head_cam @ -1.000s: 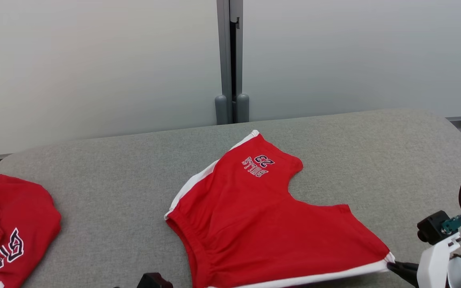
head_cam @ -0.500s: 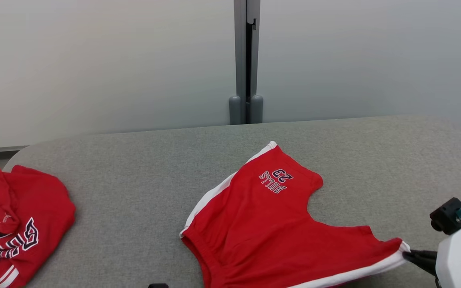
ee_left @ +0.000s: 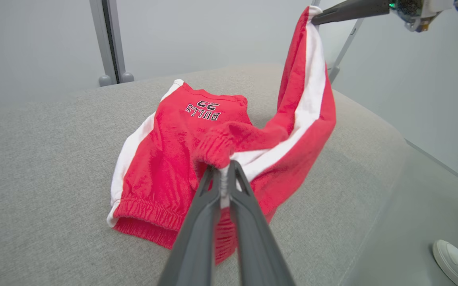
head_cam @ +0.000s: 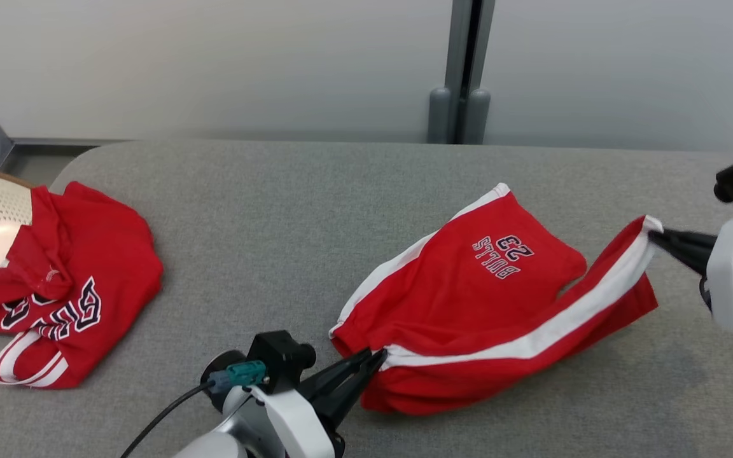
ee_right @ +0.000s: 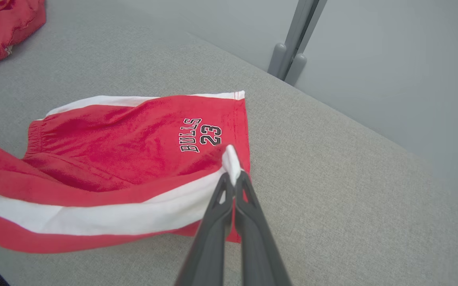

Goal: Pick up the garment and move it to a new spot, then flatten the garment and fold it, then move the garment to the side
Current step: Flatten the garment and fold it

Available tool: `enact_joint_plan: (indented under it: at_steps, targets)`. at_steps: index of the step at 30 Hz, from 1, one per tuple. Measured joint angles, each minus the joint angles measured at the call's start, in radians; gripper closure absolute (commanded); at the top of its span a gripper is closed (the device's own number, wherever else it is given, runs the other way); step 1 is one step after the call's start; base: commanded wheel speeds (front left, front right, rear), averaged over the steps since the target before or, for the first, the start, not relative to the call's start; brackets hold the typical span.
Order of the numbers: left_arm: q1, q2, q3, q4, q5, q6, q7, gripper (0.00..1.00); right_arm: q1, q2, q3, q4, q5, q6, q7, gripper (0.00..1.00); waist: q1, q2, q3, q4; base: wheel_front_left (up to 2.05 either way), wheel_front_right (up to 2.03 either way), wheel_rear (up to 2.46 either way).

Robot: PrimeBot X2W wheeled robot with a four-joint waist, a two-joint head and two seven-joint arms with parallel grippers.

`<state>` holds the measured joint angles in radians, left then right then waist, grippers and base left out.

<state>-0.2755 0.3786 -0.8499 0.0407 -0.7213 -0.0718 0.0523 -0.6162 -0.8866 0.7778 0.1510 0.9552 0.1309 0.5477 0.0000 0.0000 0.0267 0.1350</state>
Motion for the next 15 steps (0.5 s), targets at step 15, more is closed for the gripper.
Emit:
enact_joint_plan:
  at_steps: [15]
  targets:
    - [-0.256,-0.133,0.029,0.215,-0.039,-0.050,-0.083,1.00,-0.371,0.078,0.028,0.193,-0.114,0.000,0.068,1.00,0.0000,0.0000,0.243,0.116,0.00,0.00,0.00]
